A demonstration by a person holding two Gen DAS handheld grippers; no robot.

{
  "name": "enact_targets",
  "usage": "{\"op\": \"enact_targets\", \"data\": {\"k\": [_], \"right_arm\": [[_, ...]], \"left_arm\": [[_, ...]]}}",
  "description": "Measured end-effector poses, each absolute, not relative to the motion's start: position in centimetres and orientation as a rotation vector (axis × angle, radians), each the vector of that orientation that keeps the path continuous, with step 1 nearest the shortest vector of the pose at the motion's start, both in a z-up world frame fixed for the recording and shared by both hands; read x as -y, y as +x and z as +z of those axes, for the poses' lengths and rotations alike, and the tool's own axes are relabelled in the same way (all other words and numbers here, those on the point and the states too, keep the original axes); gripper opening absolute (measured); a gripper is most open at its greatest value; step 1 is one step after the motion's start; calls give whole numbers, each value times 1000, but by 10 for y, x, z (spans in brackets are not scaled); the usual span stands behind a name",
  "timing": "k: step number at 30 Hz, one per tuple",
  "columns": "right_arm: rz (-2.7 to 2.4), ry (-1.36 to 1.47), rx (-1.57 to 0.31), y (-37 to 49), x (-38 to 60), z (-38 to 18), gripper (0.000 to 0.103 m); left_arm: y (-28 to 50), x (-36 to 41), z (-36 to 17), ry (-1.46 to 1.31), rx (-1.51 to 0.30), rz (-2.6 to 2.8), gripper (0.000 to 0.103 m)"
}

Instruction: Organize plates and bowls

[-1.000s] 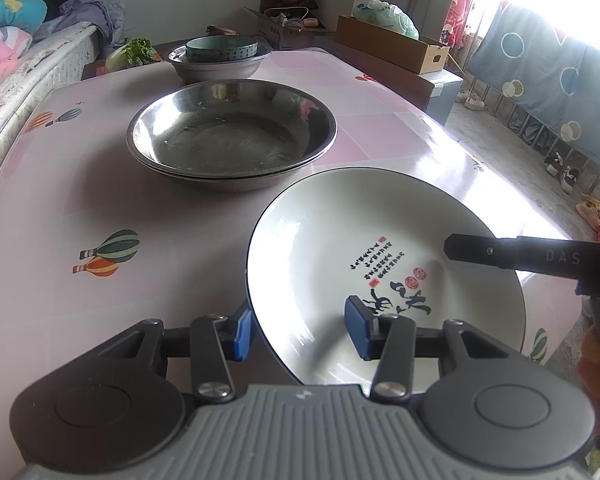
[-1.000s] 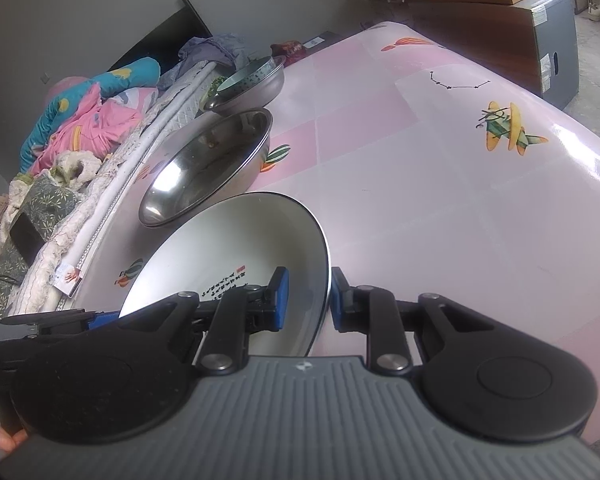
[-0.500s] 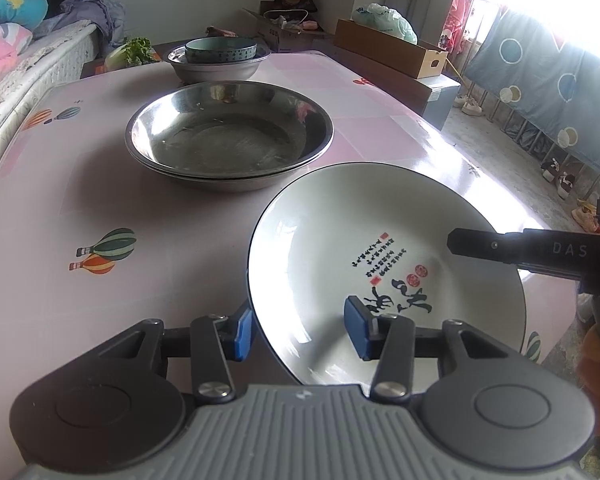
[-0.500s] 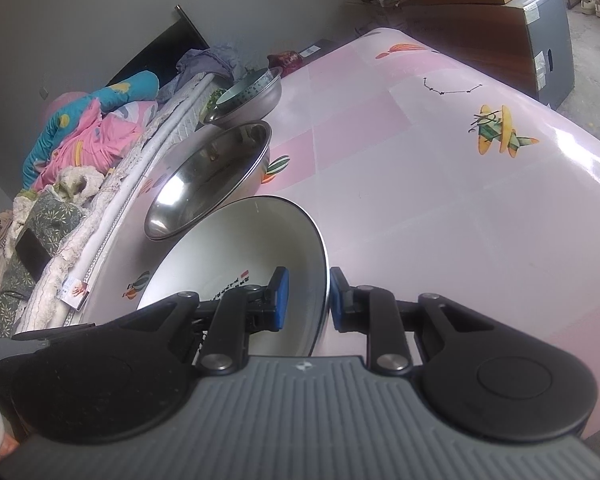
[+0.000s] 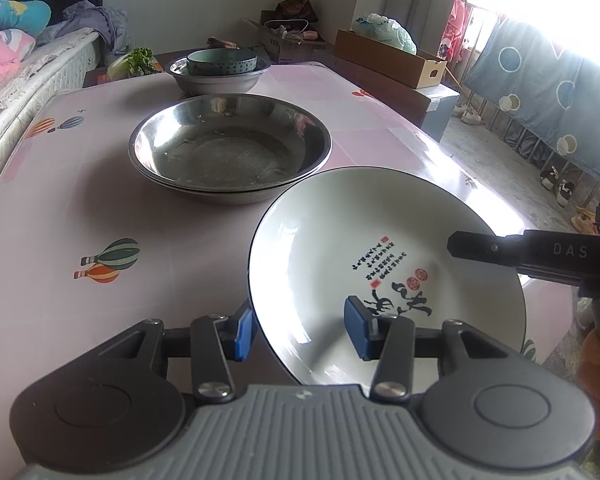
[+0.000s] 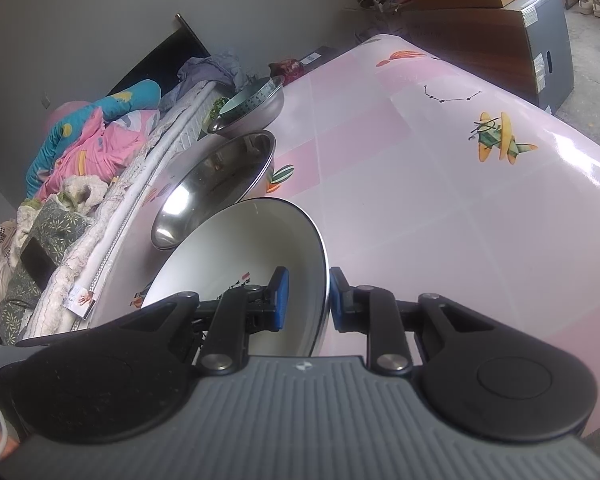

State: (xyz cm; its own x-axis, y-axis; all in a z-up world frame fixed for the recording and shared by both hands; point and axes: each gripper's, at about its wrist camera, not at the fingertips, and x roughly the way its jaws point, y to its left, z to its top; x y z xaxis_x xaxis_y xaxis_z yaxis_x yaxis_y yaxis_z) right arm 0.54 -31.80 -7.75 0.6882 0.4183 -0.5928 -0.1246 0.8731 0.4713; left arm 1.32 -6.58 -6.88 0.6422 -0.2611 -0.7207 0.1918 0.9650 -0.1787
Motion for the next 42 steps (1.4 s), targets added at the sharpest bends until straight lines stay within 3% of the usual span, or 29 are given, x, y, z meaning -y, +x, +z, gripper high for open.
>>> {"op": "enact_targets", "data": {"k": [42], "right_arm": [[316, 445, -731, 1, 319, -71, 22]], "left_arm": [[10, 67, -60, -96, -820, -249, 47]]}}
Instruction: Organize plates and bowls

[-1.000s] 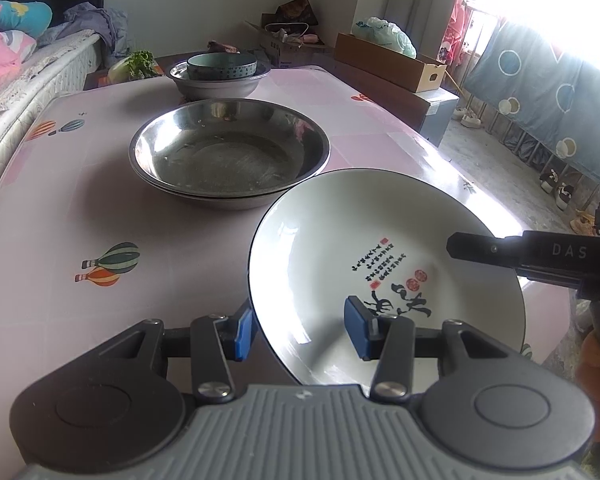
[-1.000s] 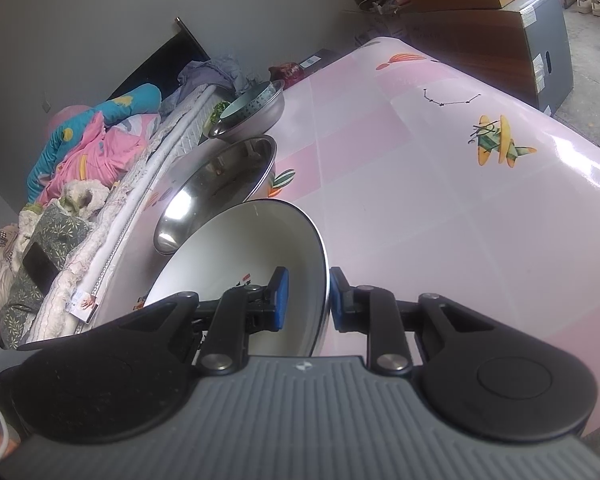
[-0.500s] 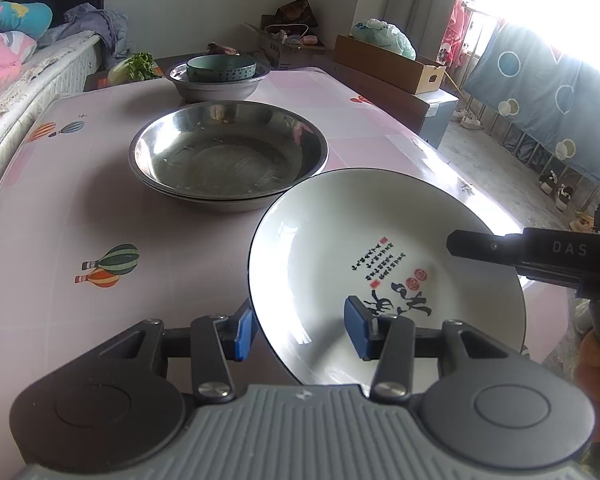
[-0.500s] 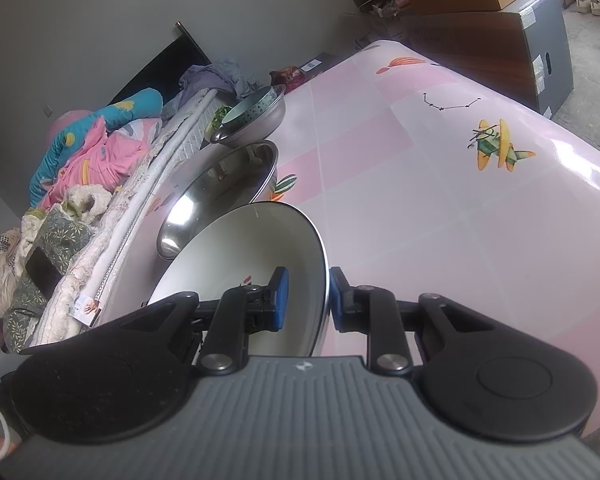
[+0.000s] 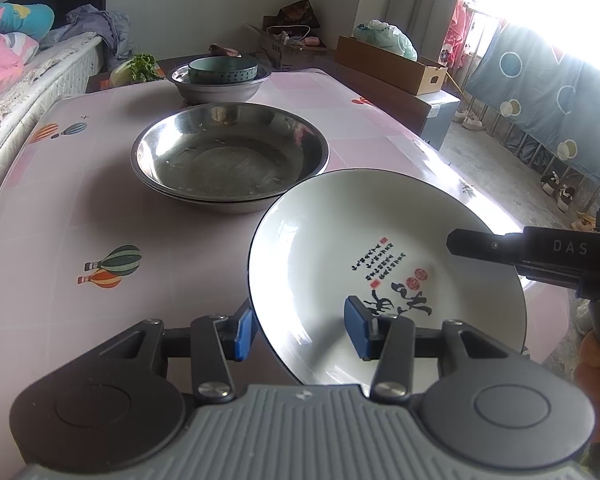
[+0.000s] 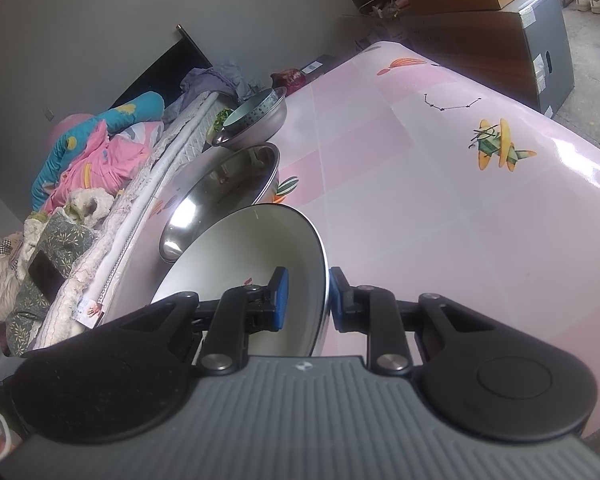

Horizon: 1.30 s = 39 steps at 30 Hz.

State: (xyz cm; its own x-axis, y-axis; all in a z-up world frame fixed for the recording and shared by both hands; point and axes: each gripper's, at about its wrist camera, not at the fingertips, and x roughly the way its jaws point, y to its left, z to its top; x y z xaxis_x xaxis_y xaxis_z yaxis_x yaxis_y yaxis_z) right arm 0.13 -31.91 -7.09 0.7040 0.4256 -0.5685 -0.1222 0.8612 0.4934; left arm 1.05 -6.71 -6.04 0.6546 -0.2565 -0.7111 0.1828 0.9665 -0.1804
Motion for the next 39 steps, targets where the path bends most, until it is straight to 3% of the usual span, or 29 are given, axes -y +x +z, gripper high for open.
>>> {"op": "enact_targets", "data": {"k": [39], "right_arm": [[438, 429, -704, 77, 255, -35, 22]], "left_arm": [[52, 6, -26, -171, -752, -130, 47]]}}
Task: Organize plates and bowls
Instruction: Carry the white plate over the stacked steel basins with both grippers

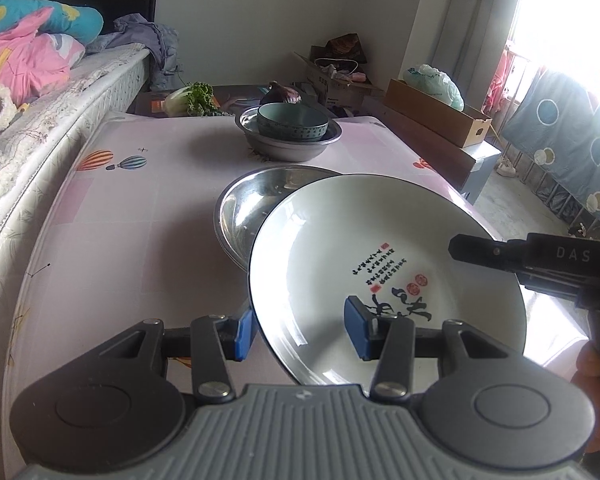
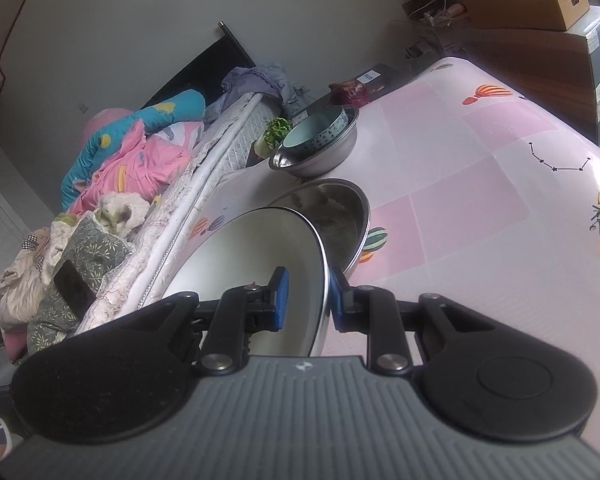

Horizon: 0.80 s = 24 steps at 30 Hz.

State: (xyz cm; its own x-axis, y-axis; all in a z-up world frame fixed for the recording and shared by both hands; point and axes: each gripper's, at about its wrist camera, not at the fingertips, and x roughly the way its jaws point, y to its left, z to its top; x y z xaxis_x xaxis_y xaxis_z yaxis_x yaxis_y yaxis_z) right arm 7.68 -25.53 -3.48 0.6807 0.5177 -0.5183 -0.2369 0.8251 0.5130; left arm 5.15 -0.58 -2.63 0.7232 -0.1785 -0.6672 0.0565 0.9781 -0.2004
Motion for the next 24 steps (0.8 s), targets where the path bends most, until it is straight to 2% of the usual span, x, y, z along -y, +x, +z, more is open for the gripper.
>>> {"op": "enact_targets", "data": {"k": [24], "right_arm": [[413, 437, -804, 147, 227, -55, 24]], "left_arm": [[113, -15, -40, -189, -830, -116, 47]]}}
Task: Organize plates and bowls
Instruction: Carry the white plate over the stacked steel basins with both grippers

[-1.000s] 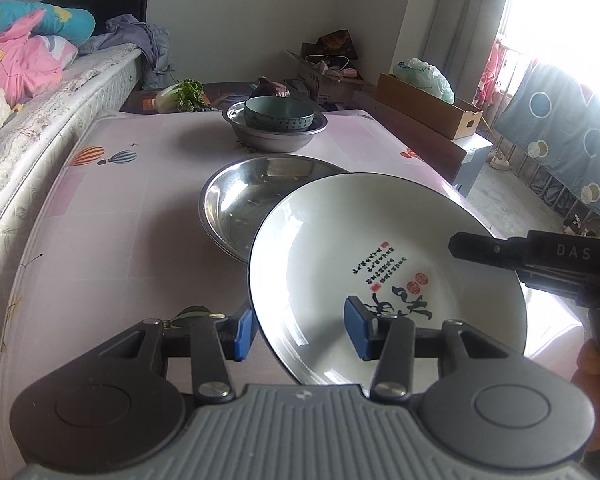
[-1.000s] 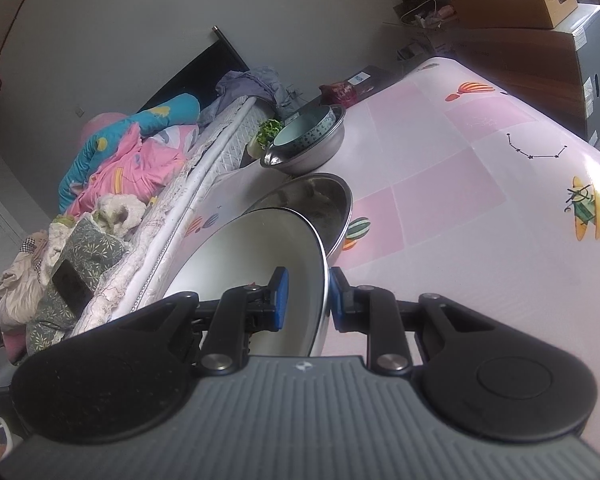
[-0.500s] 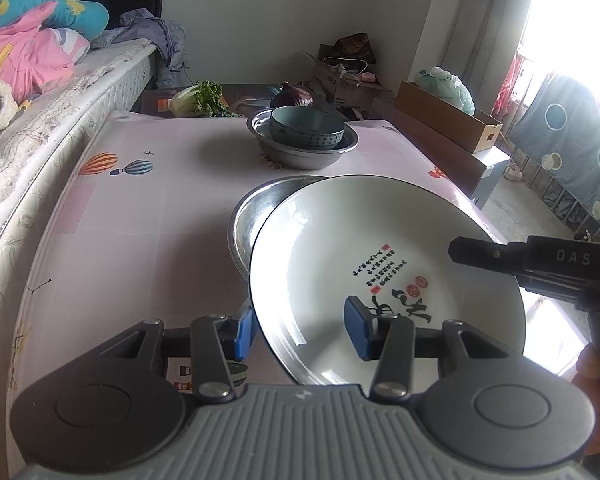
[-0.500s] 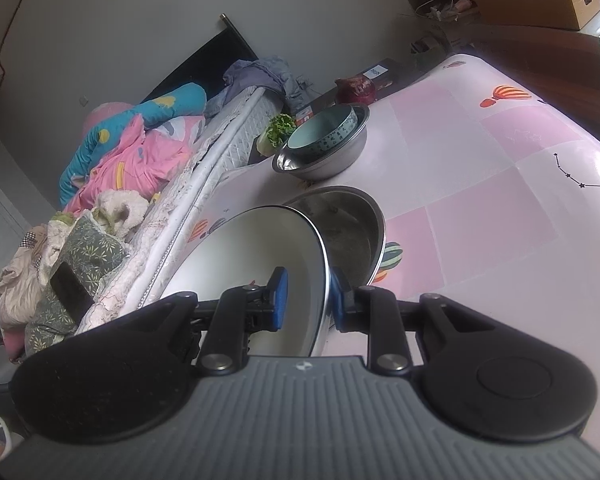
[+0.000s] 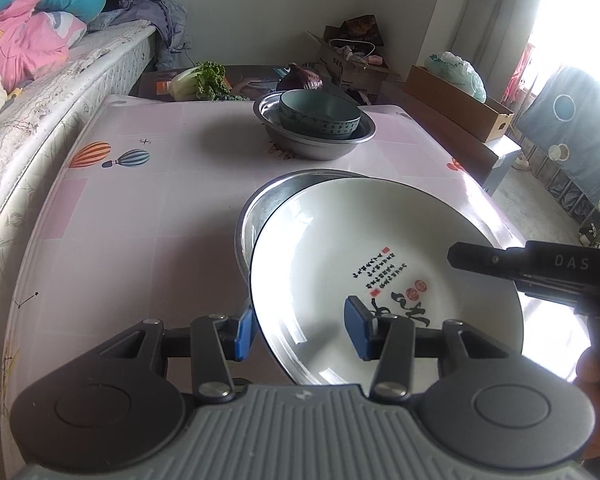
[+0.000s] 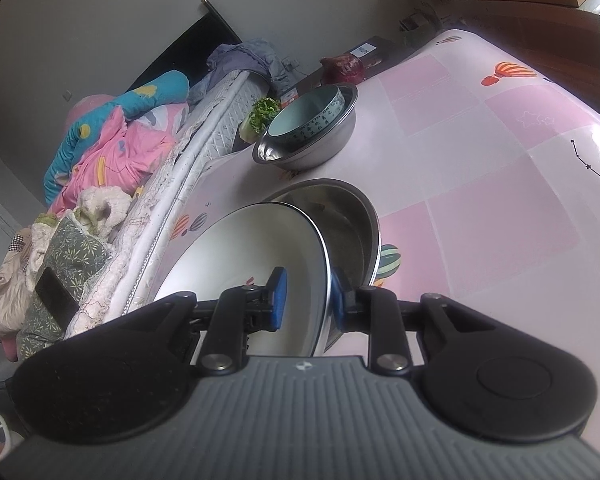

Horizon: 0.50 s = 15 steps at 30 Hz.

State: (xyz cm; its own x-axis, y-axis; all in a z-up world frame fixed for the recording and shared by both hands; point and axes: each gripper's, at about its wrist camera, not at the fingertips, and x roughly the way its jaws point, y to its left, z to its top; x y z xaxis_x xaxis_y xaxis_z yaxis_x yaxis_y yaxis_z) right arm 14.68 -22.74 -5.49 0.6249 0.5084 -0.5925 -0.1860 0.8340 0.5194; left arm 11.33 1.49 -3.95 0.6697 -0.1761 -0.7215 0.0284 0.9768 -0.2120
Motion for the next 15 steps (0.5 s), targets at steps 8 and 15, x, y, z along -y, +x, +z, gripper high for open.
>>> {"op": "enact_targets", "data": {"k": [8, 15], "right_arm": [[388, 434, -844, 161, 225, -63, 24], [370, 451, -849, 170, 227, -64, 25]], "left_arm": [[124, -15, -42, -184, -843, -118, 47], [132, -18, -42, -197, -842, -115, 47]]}}
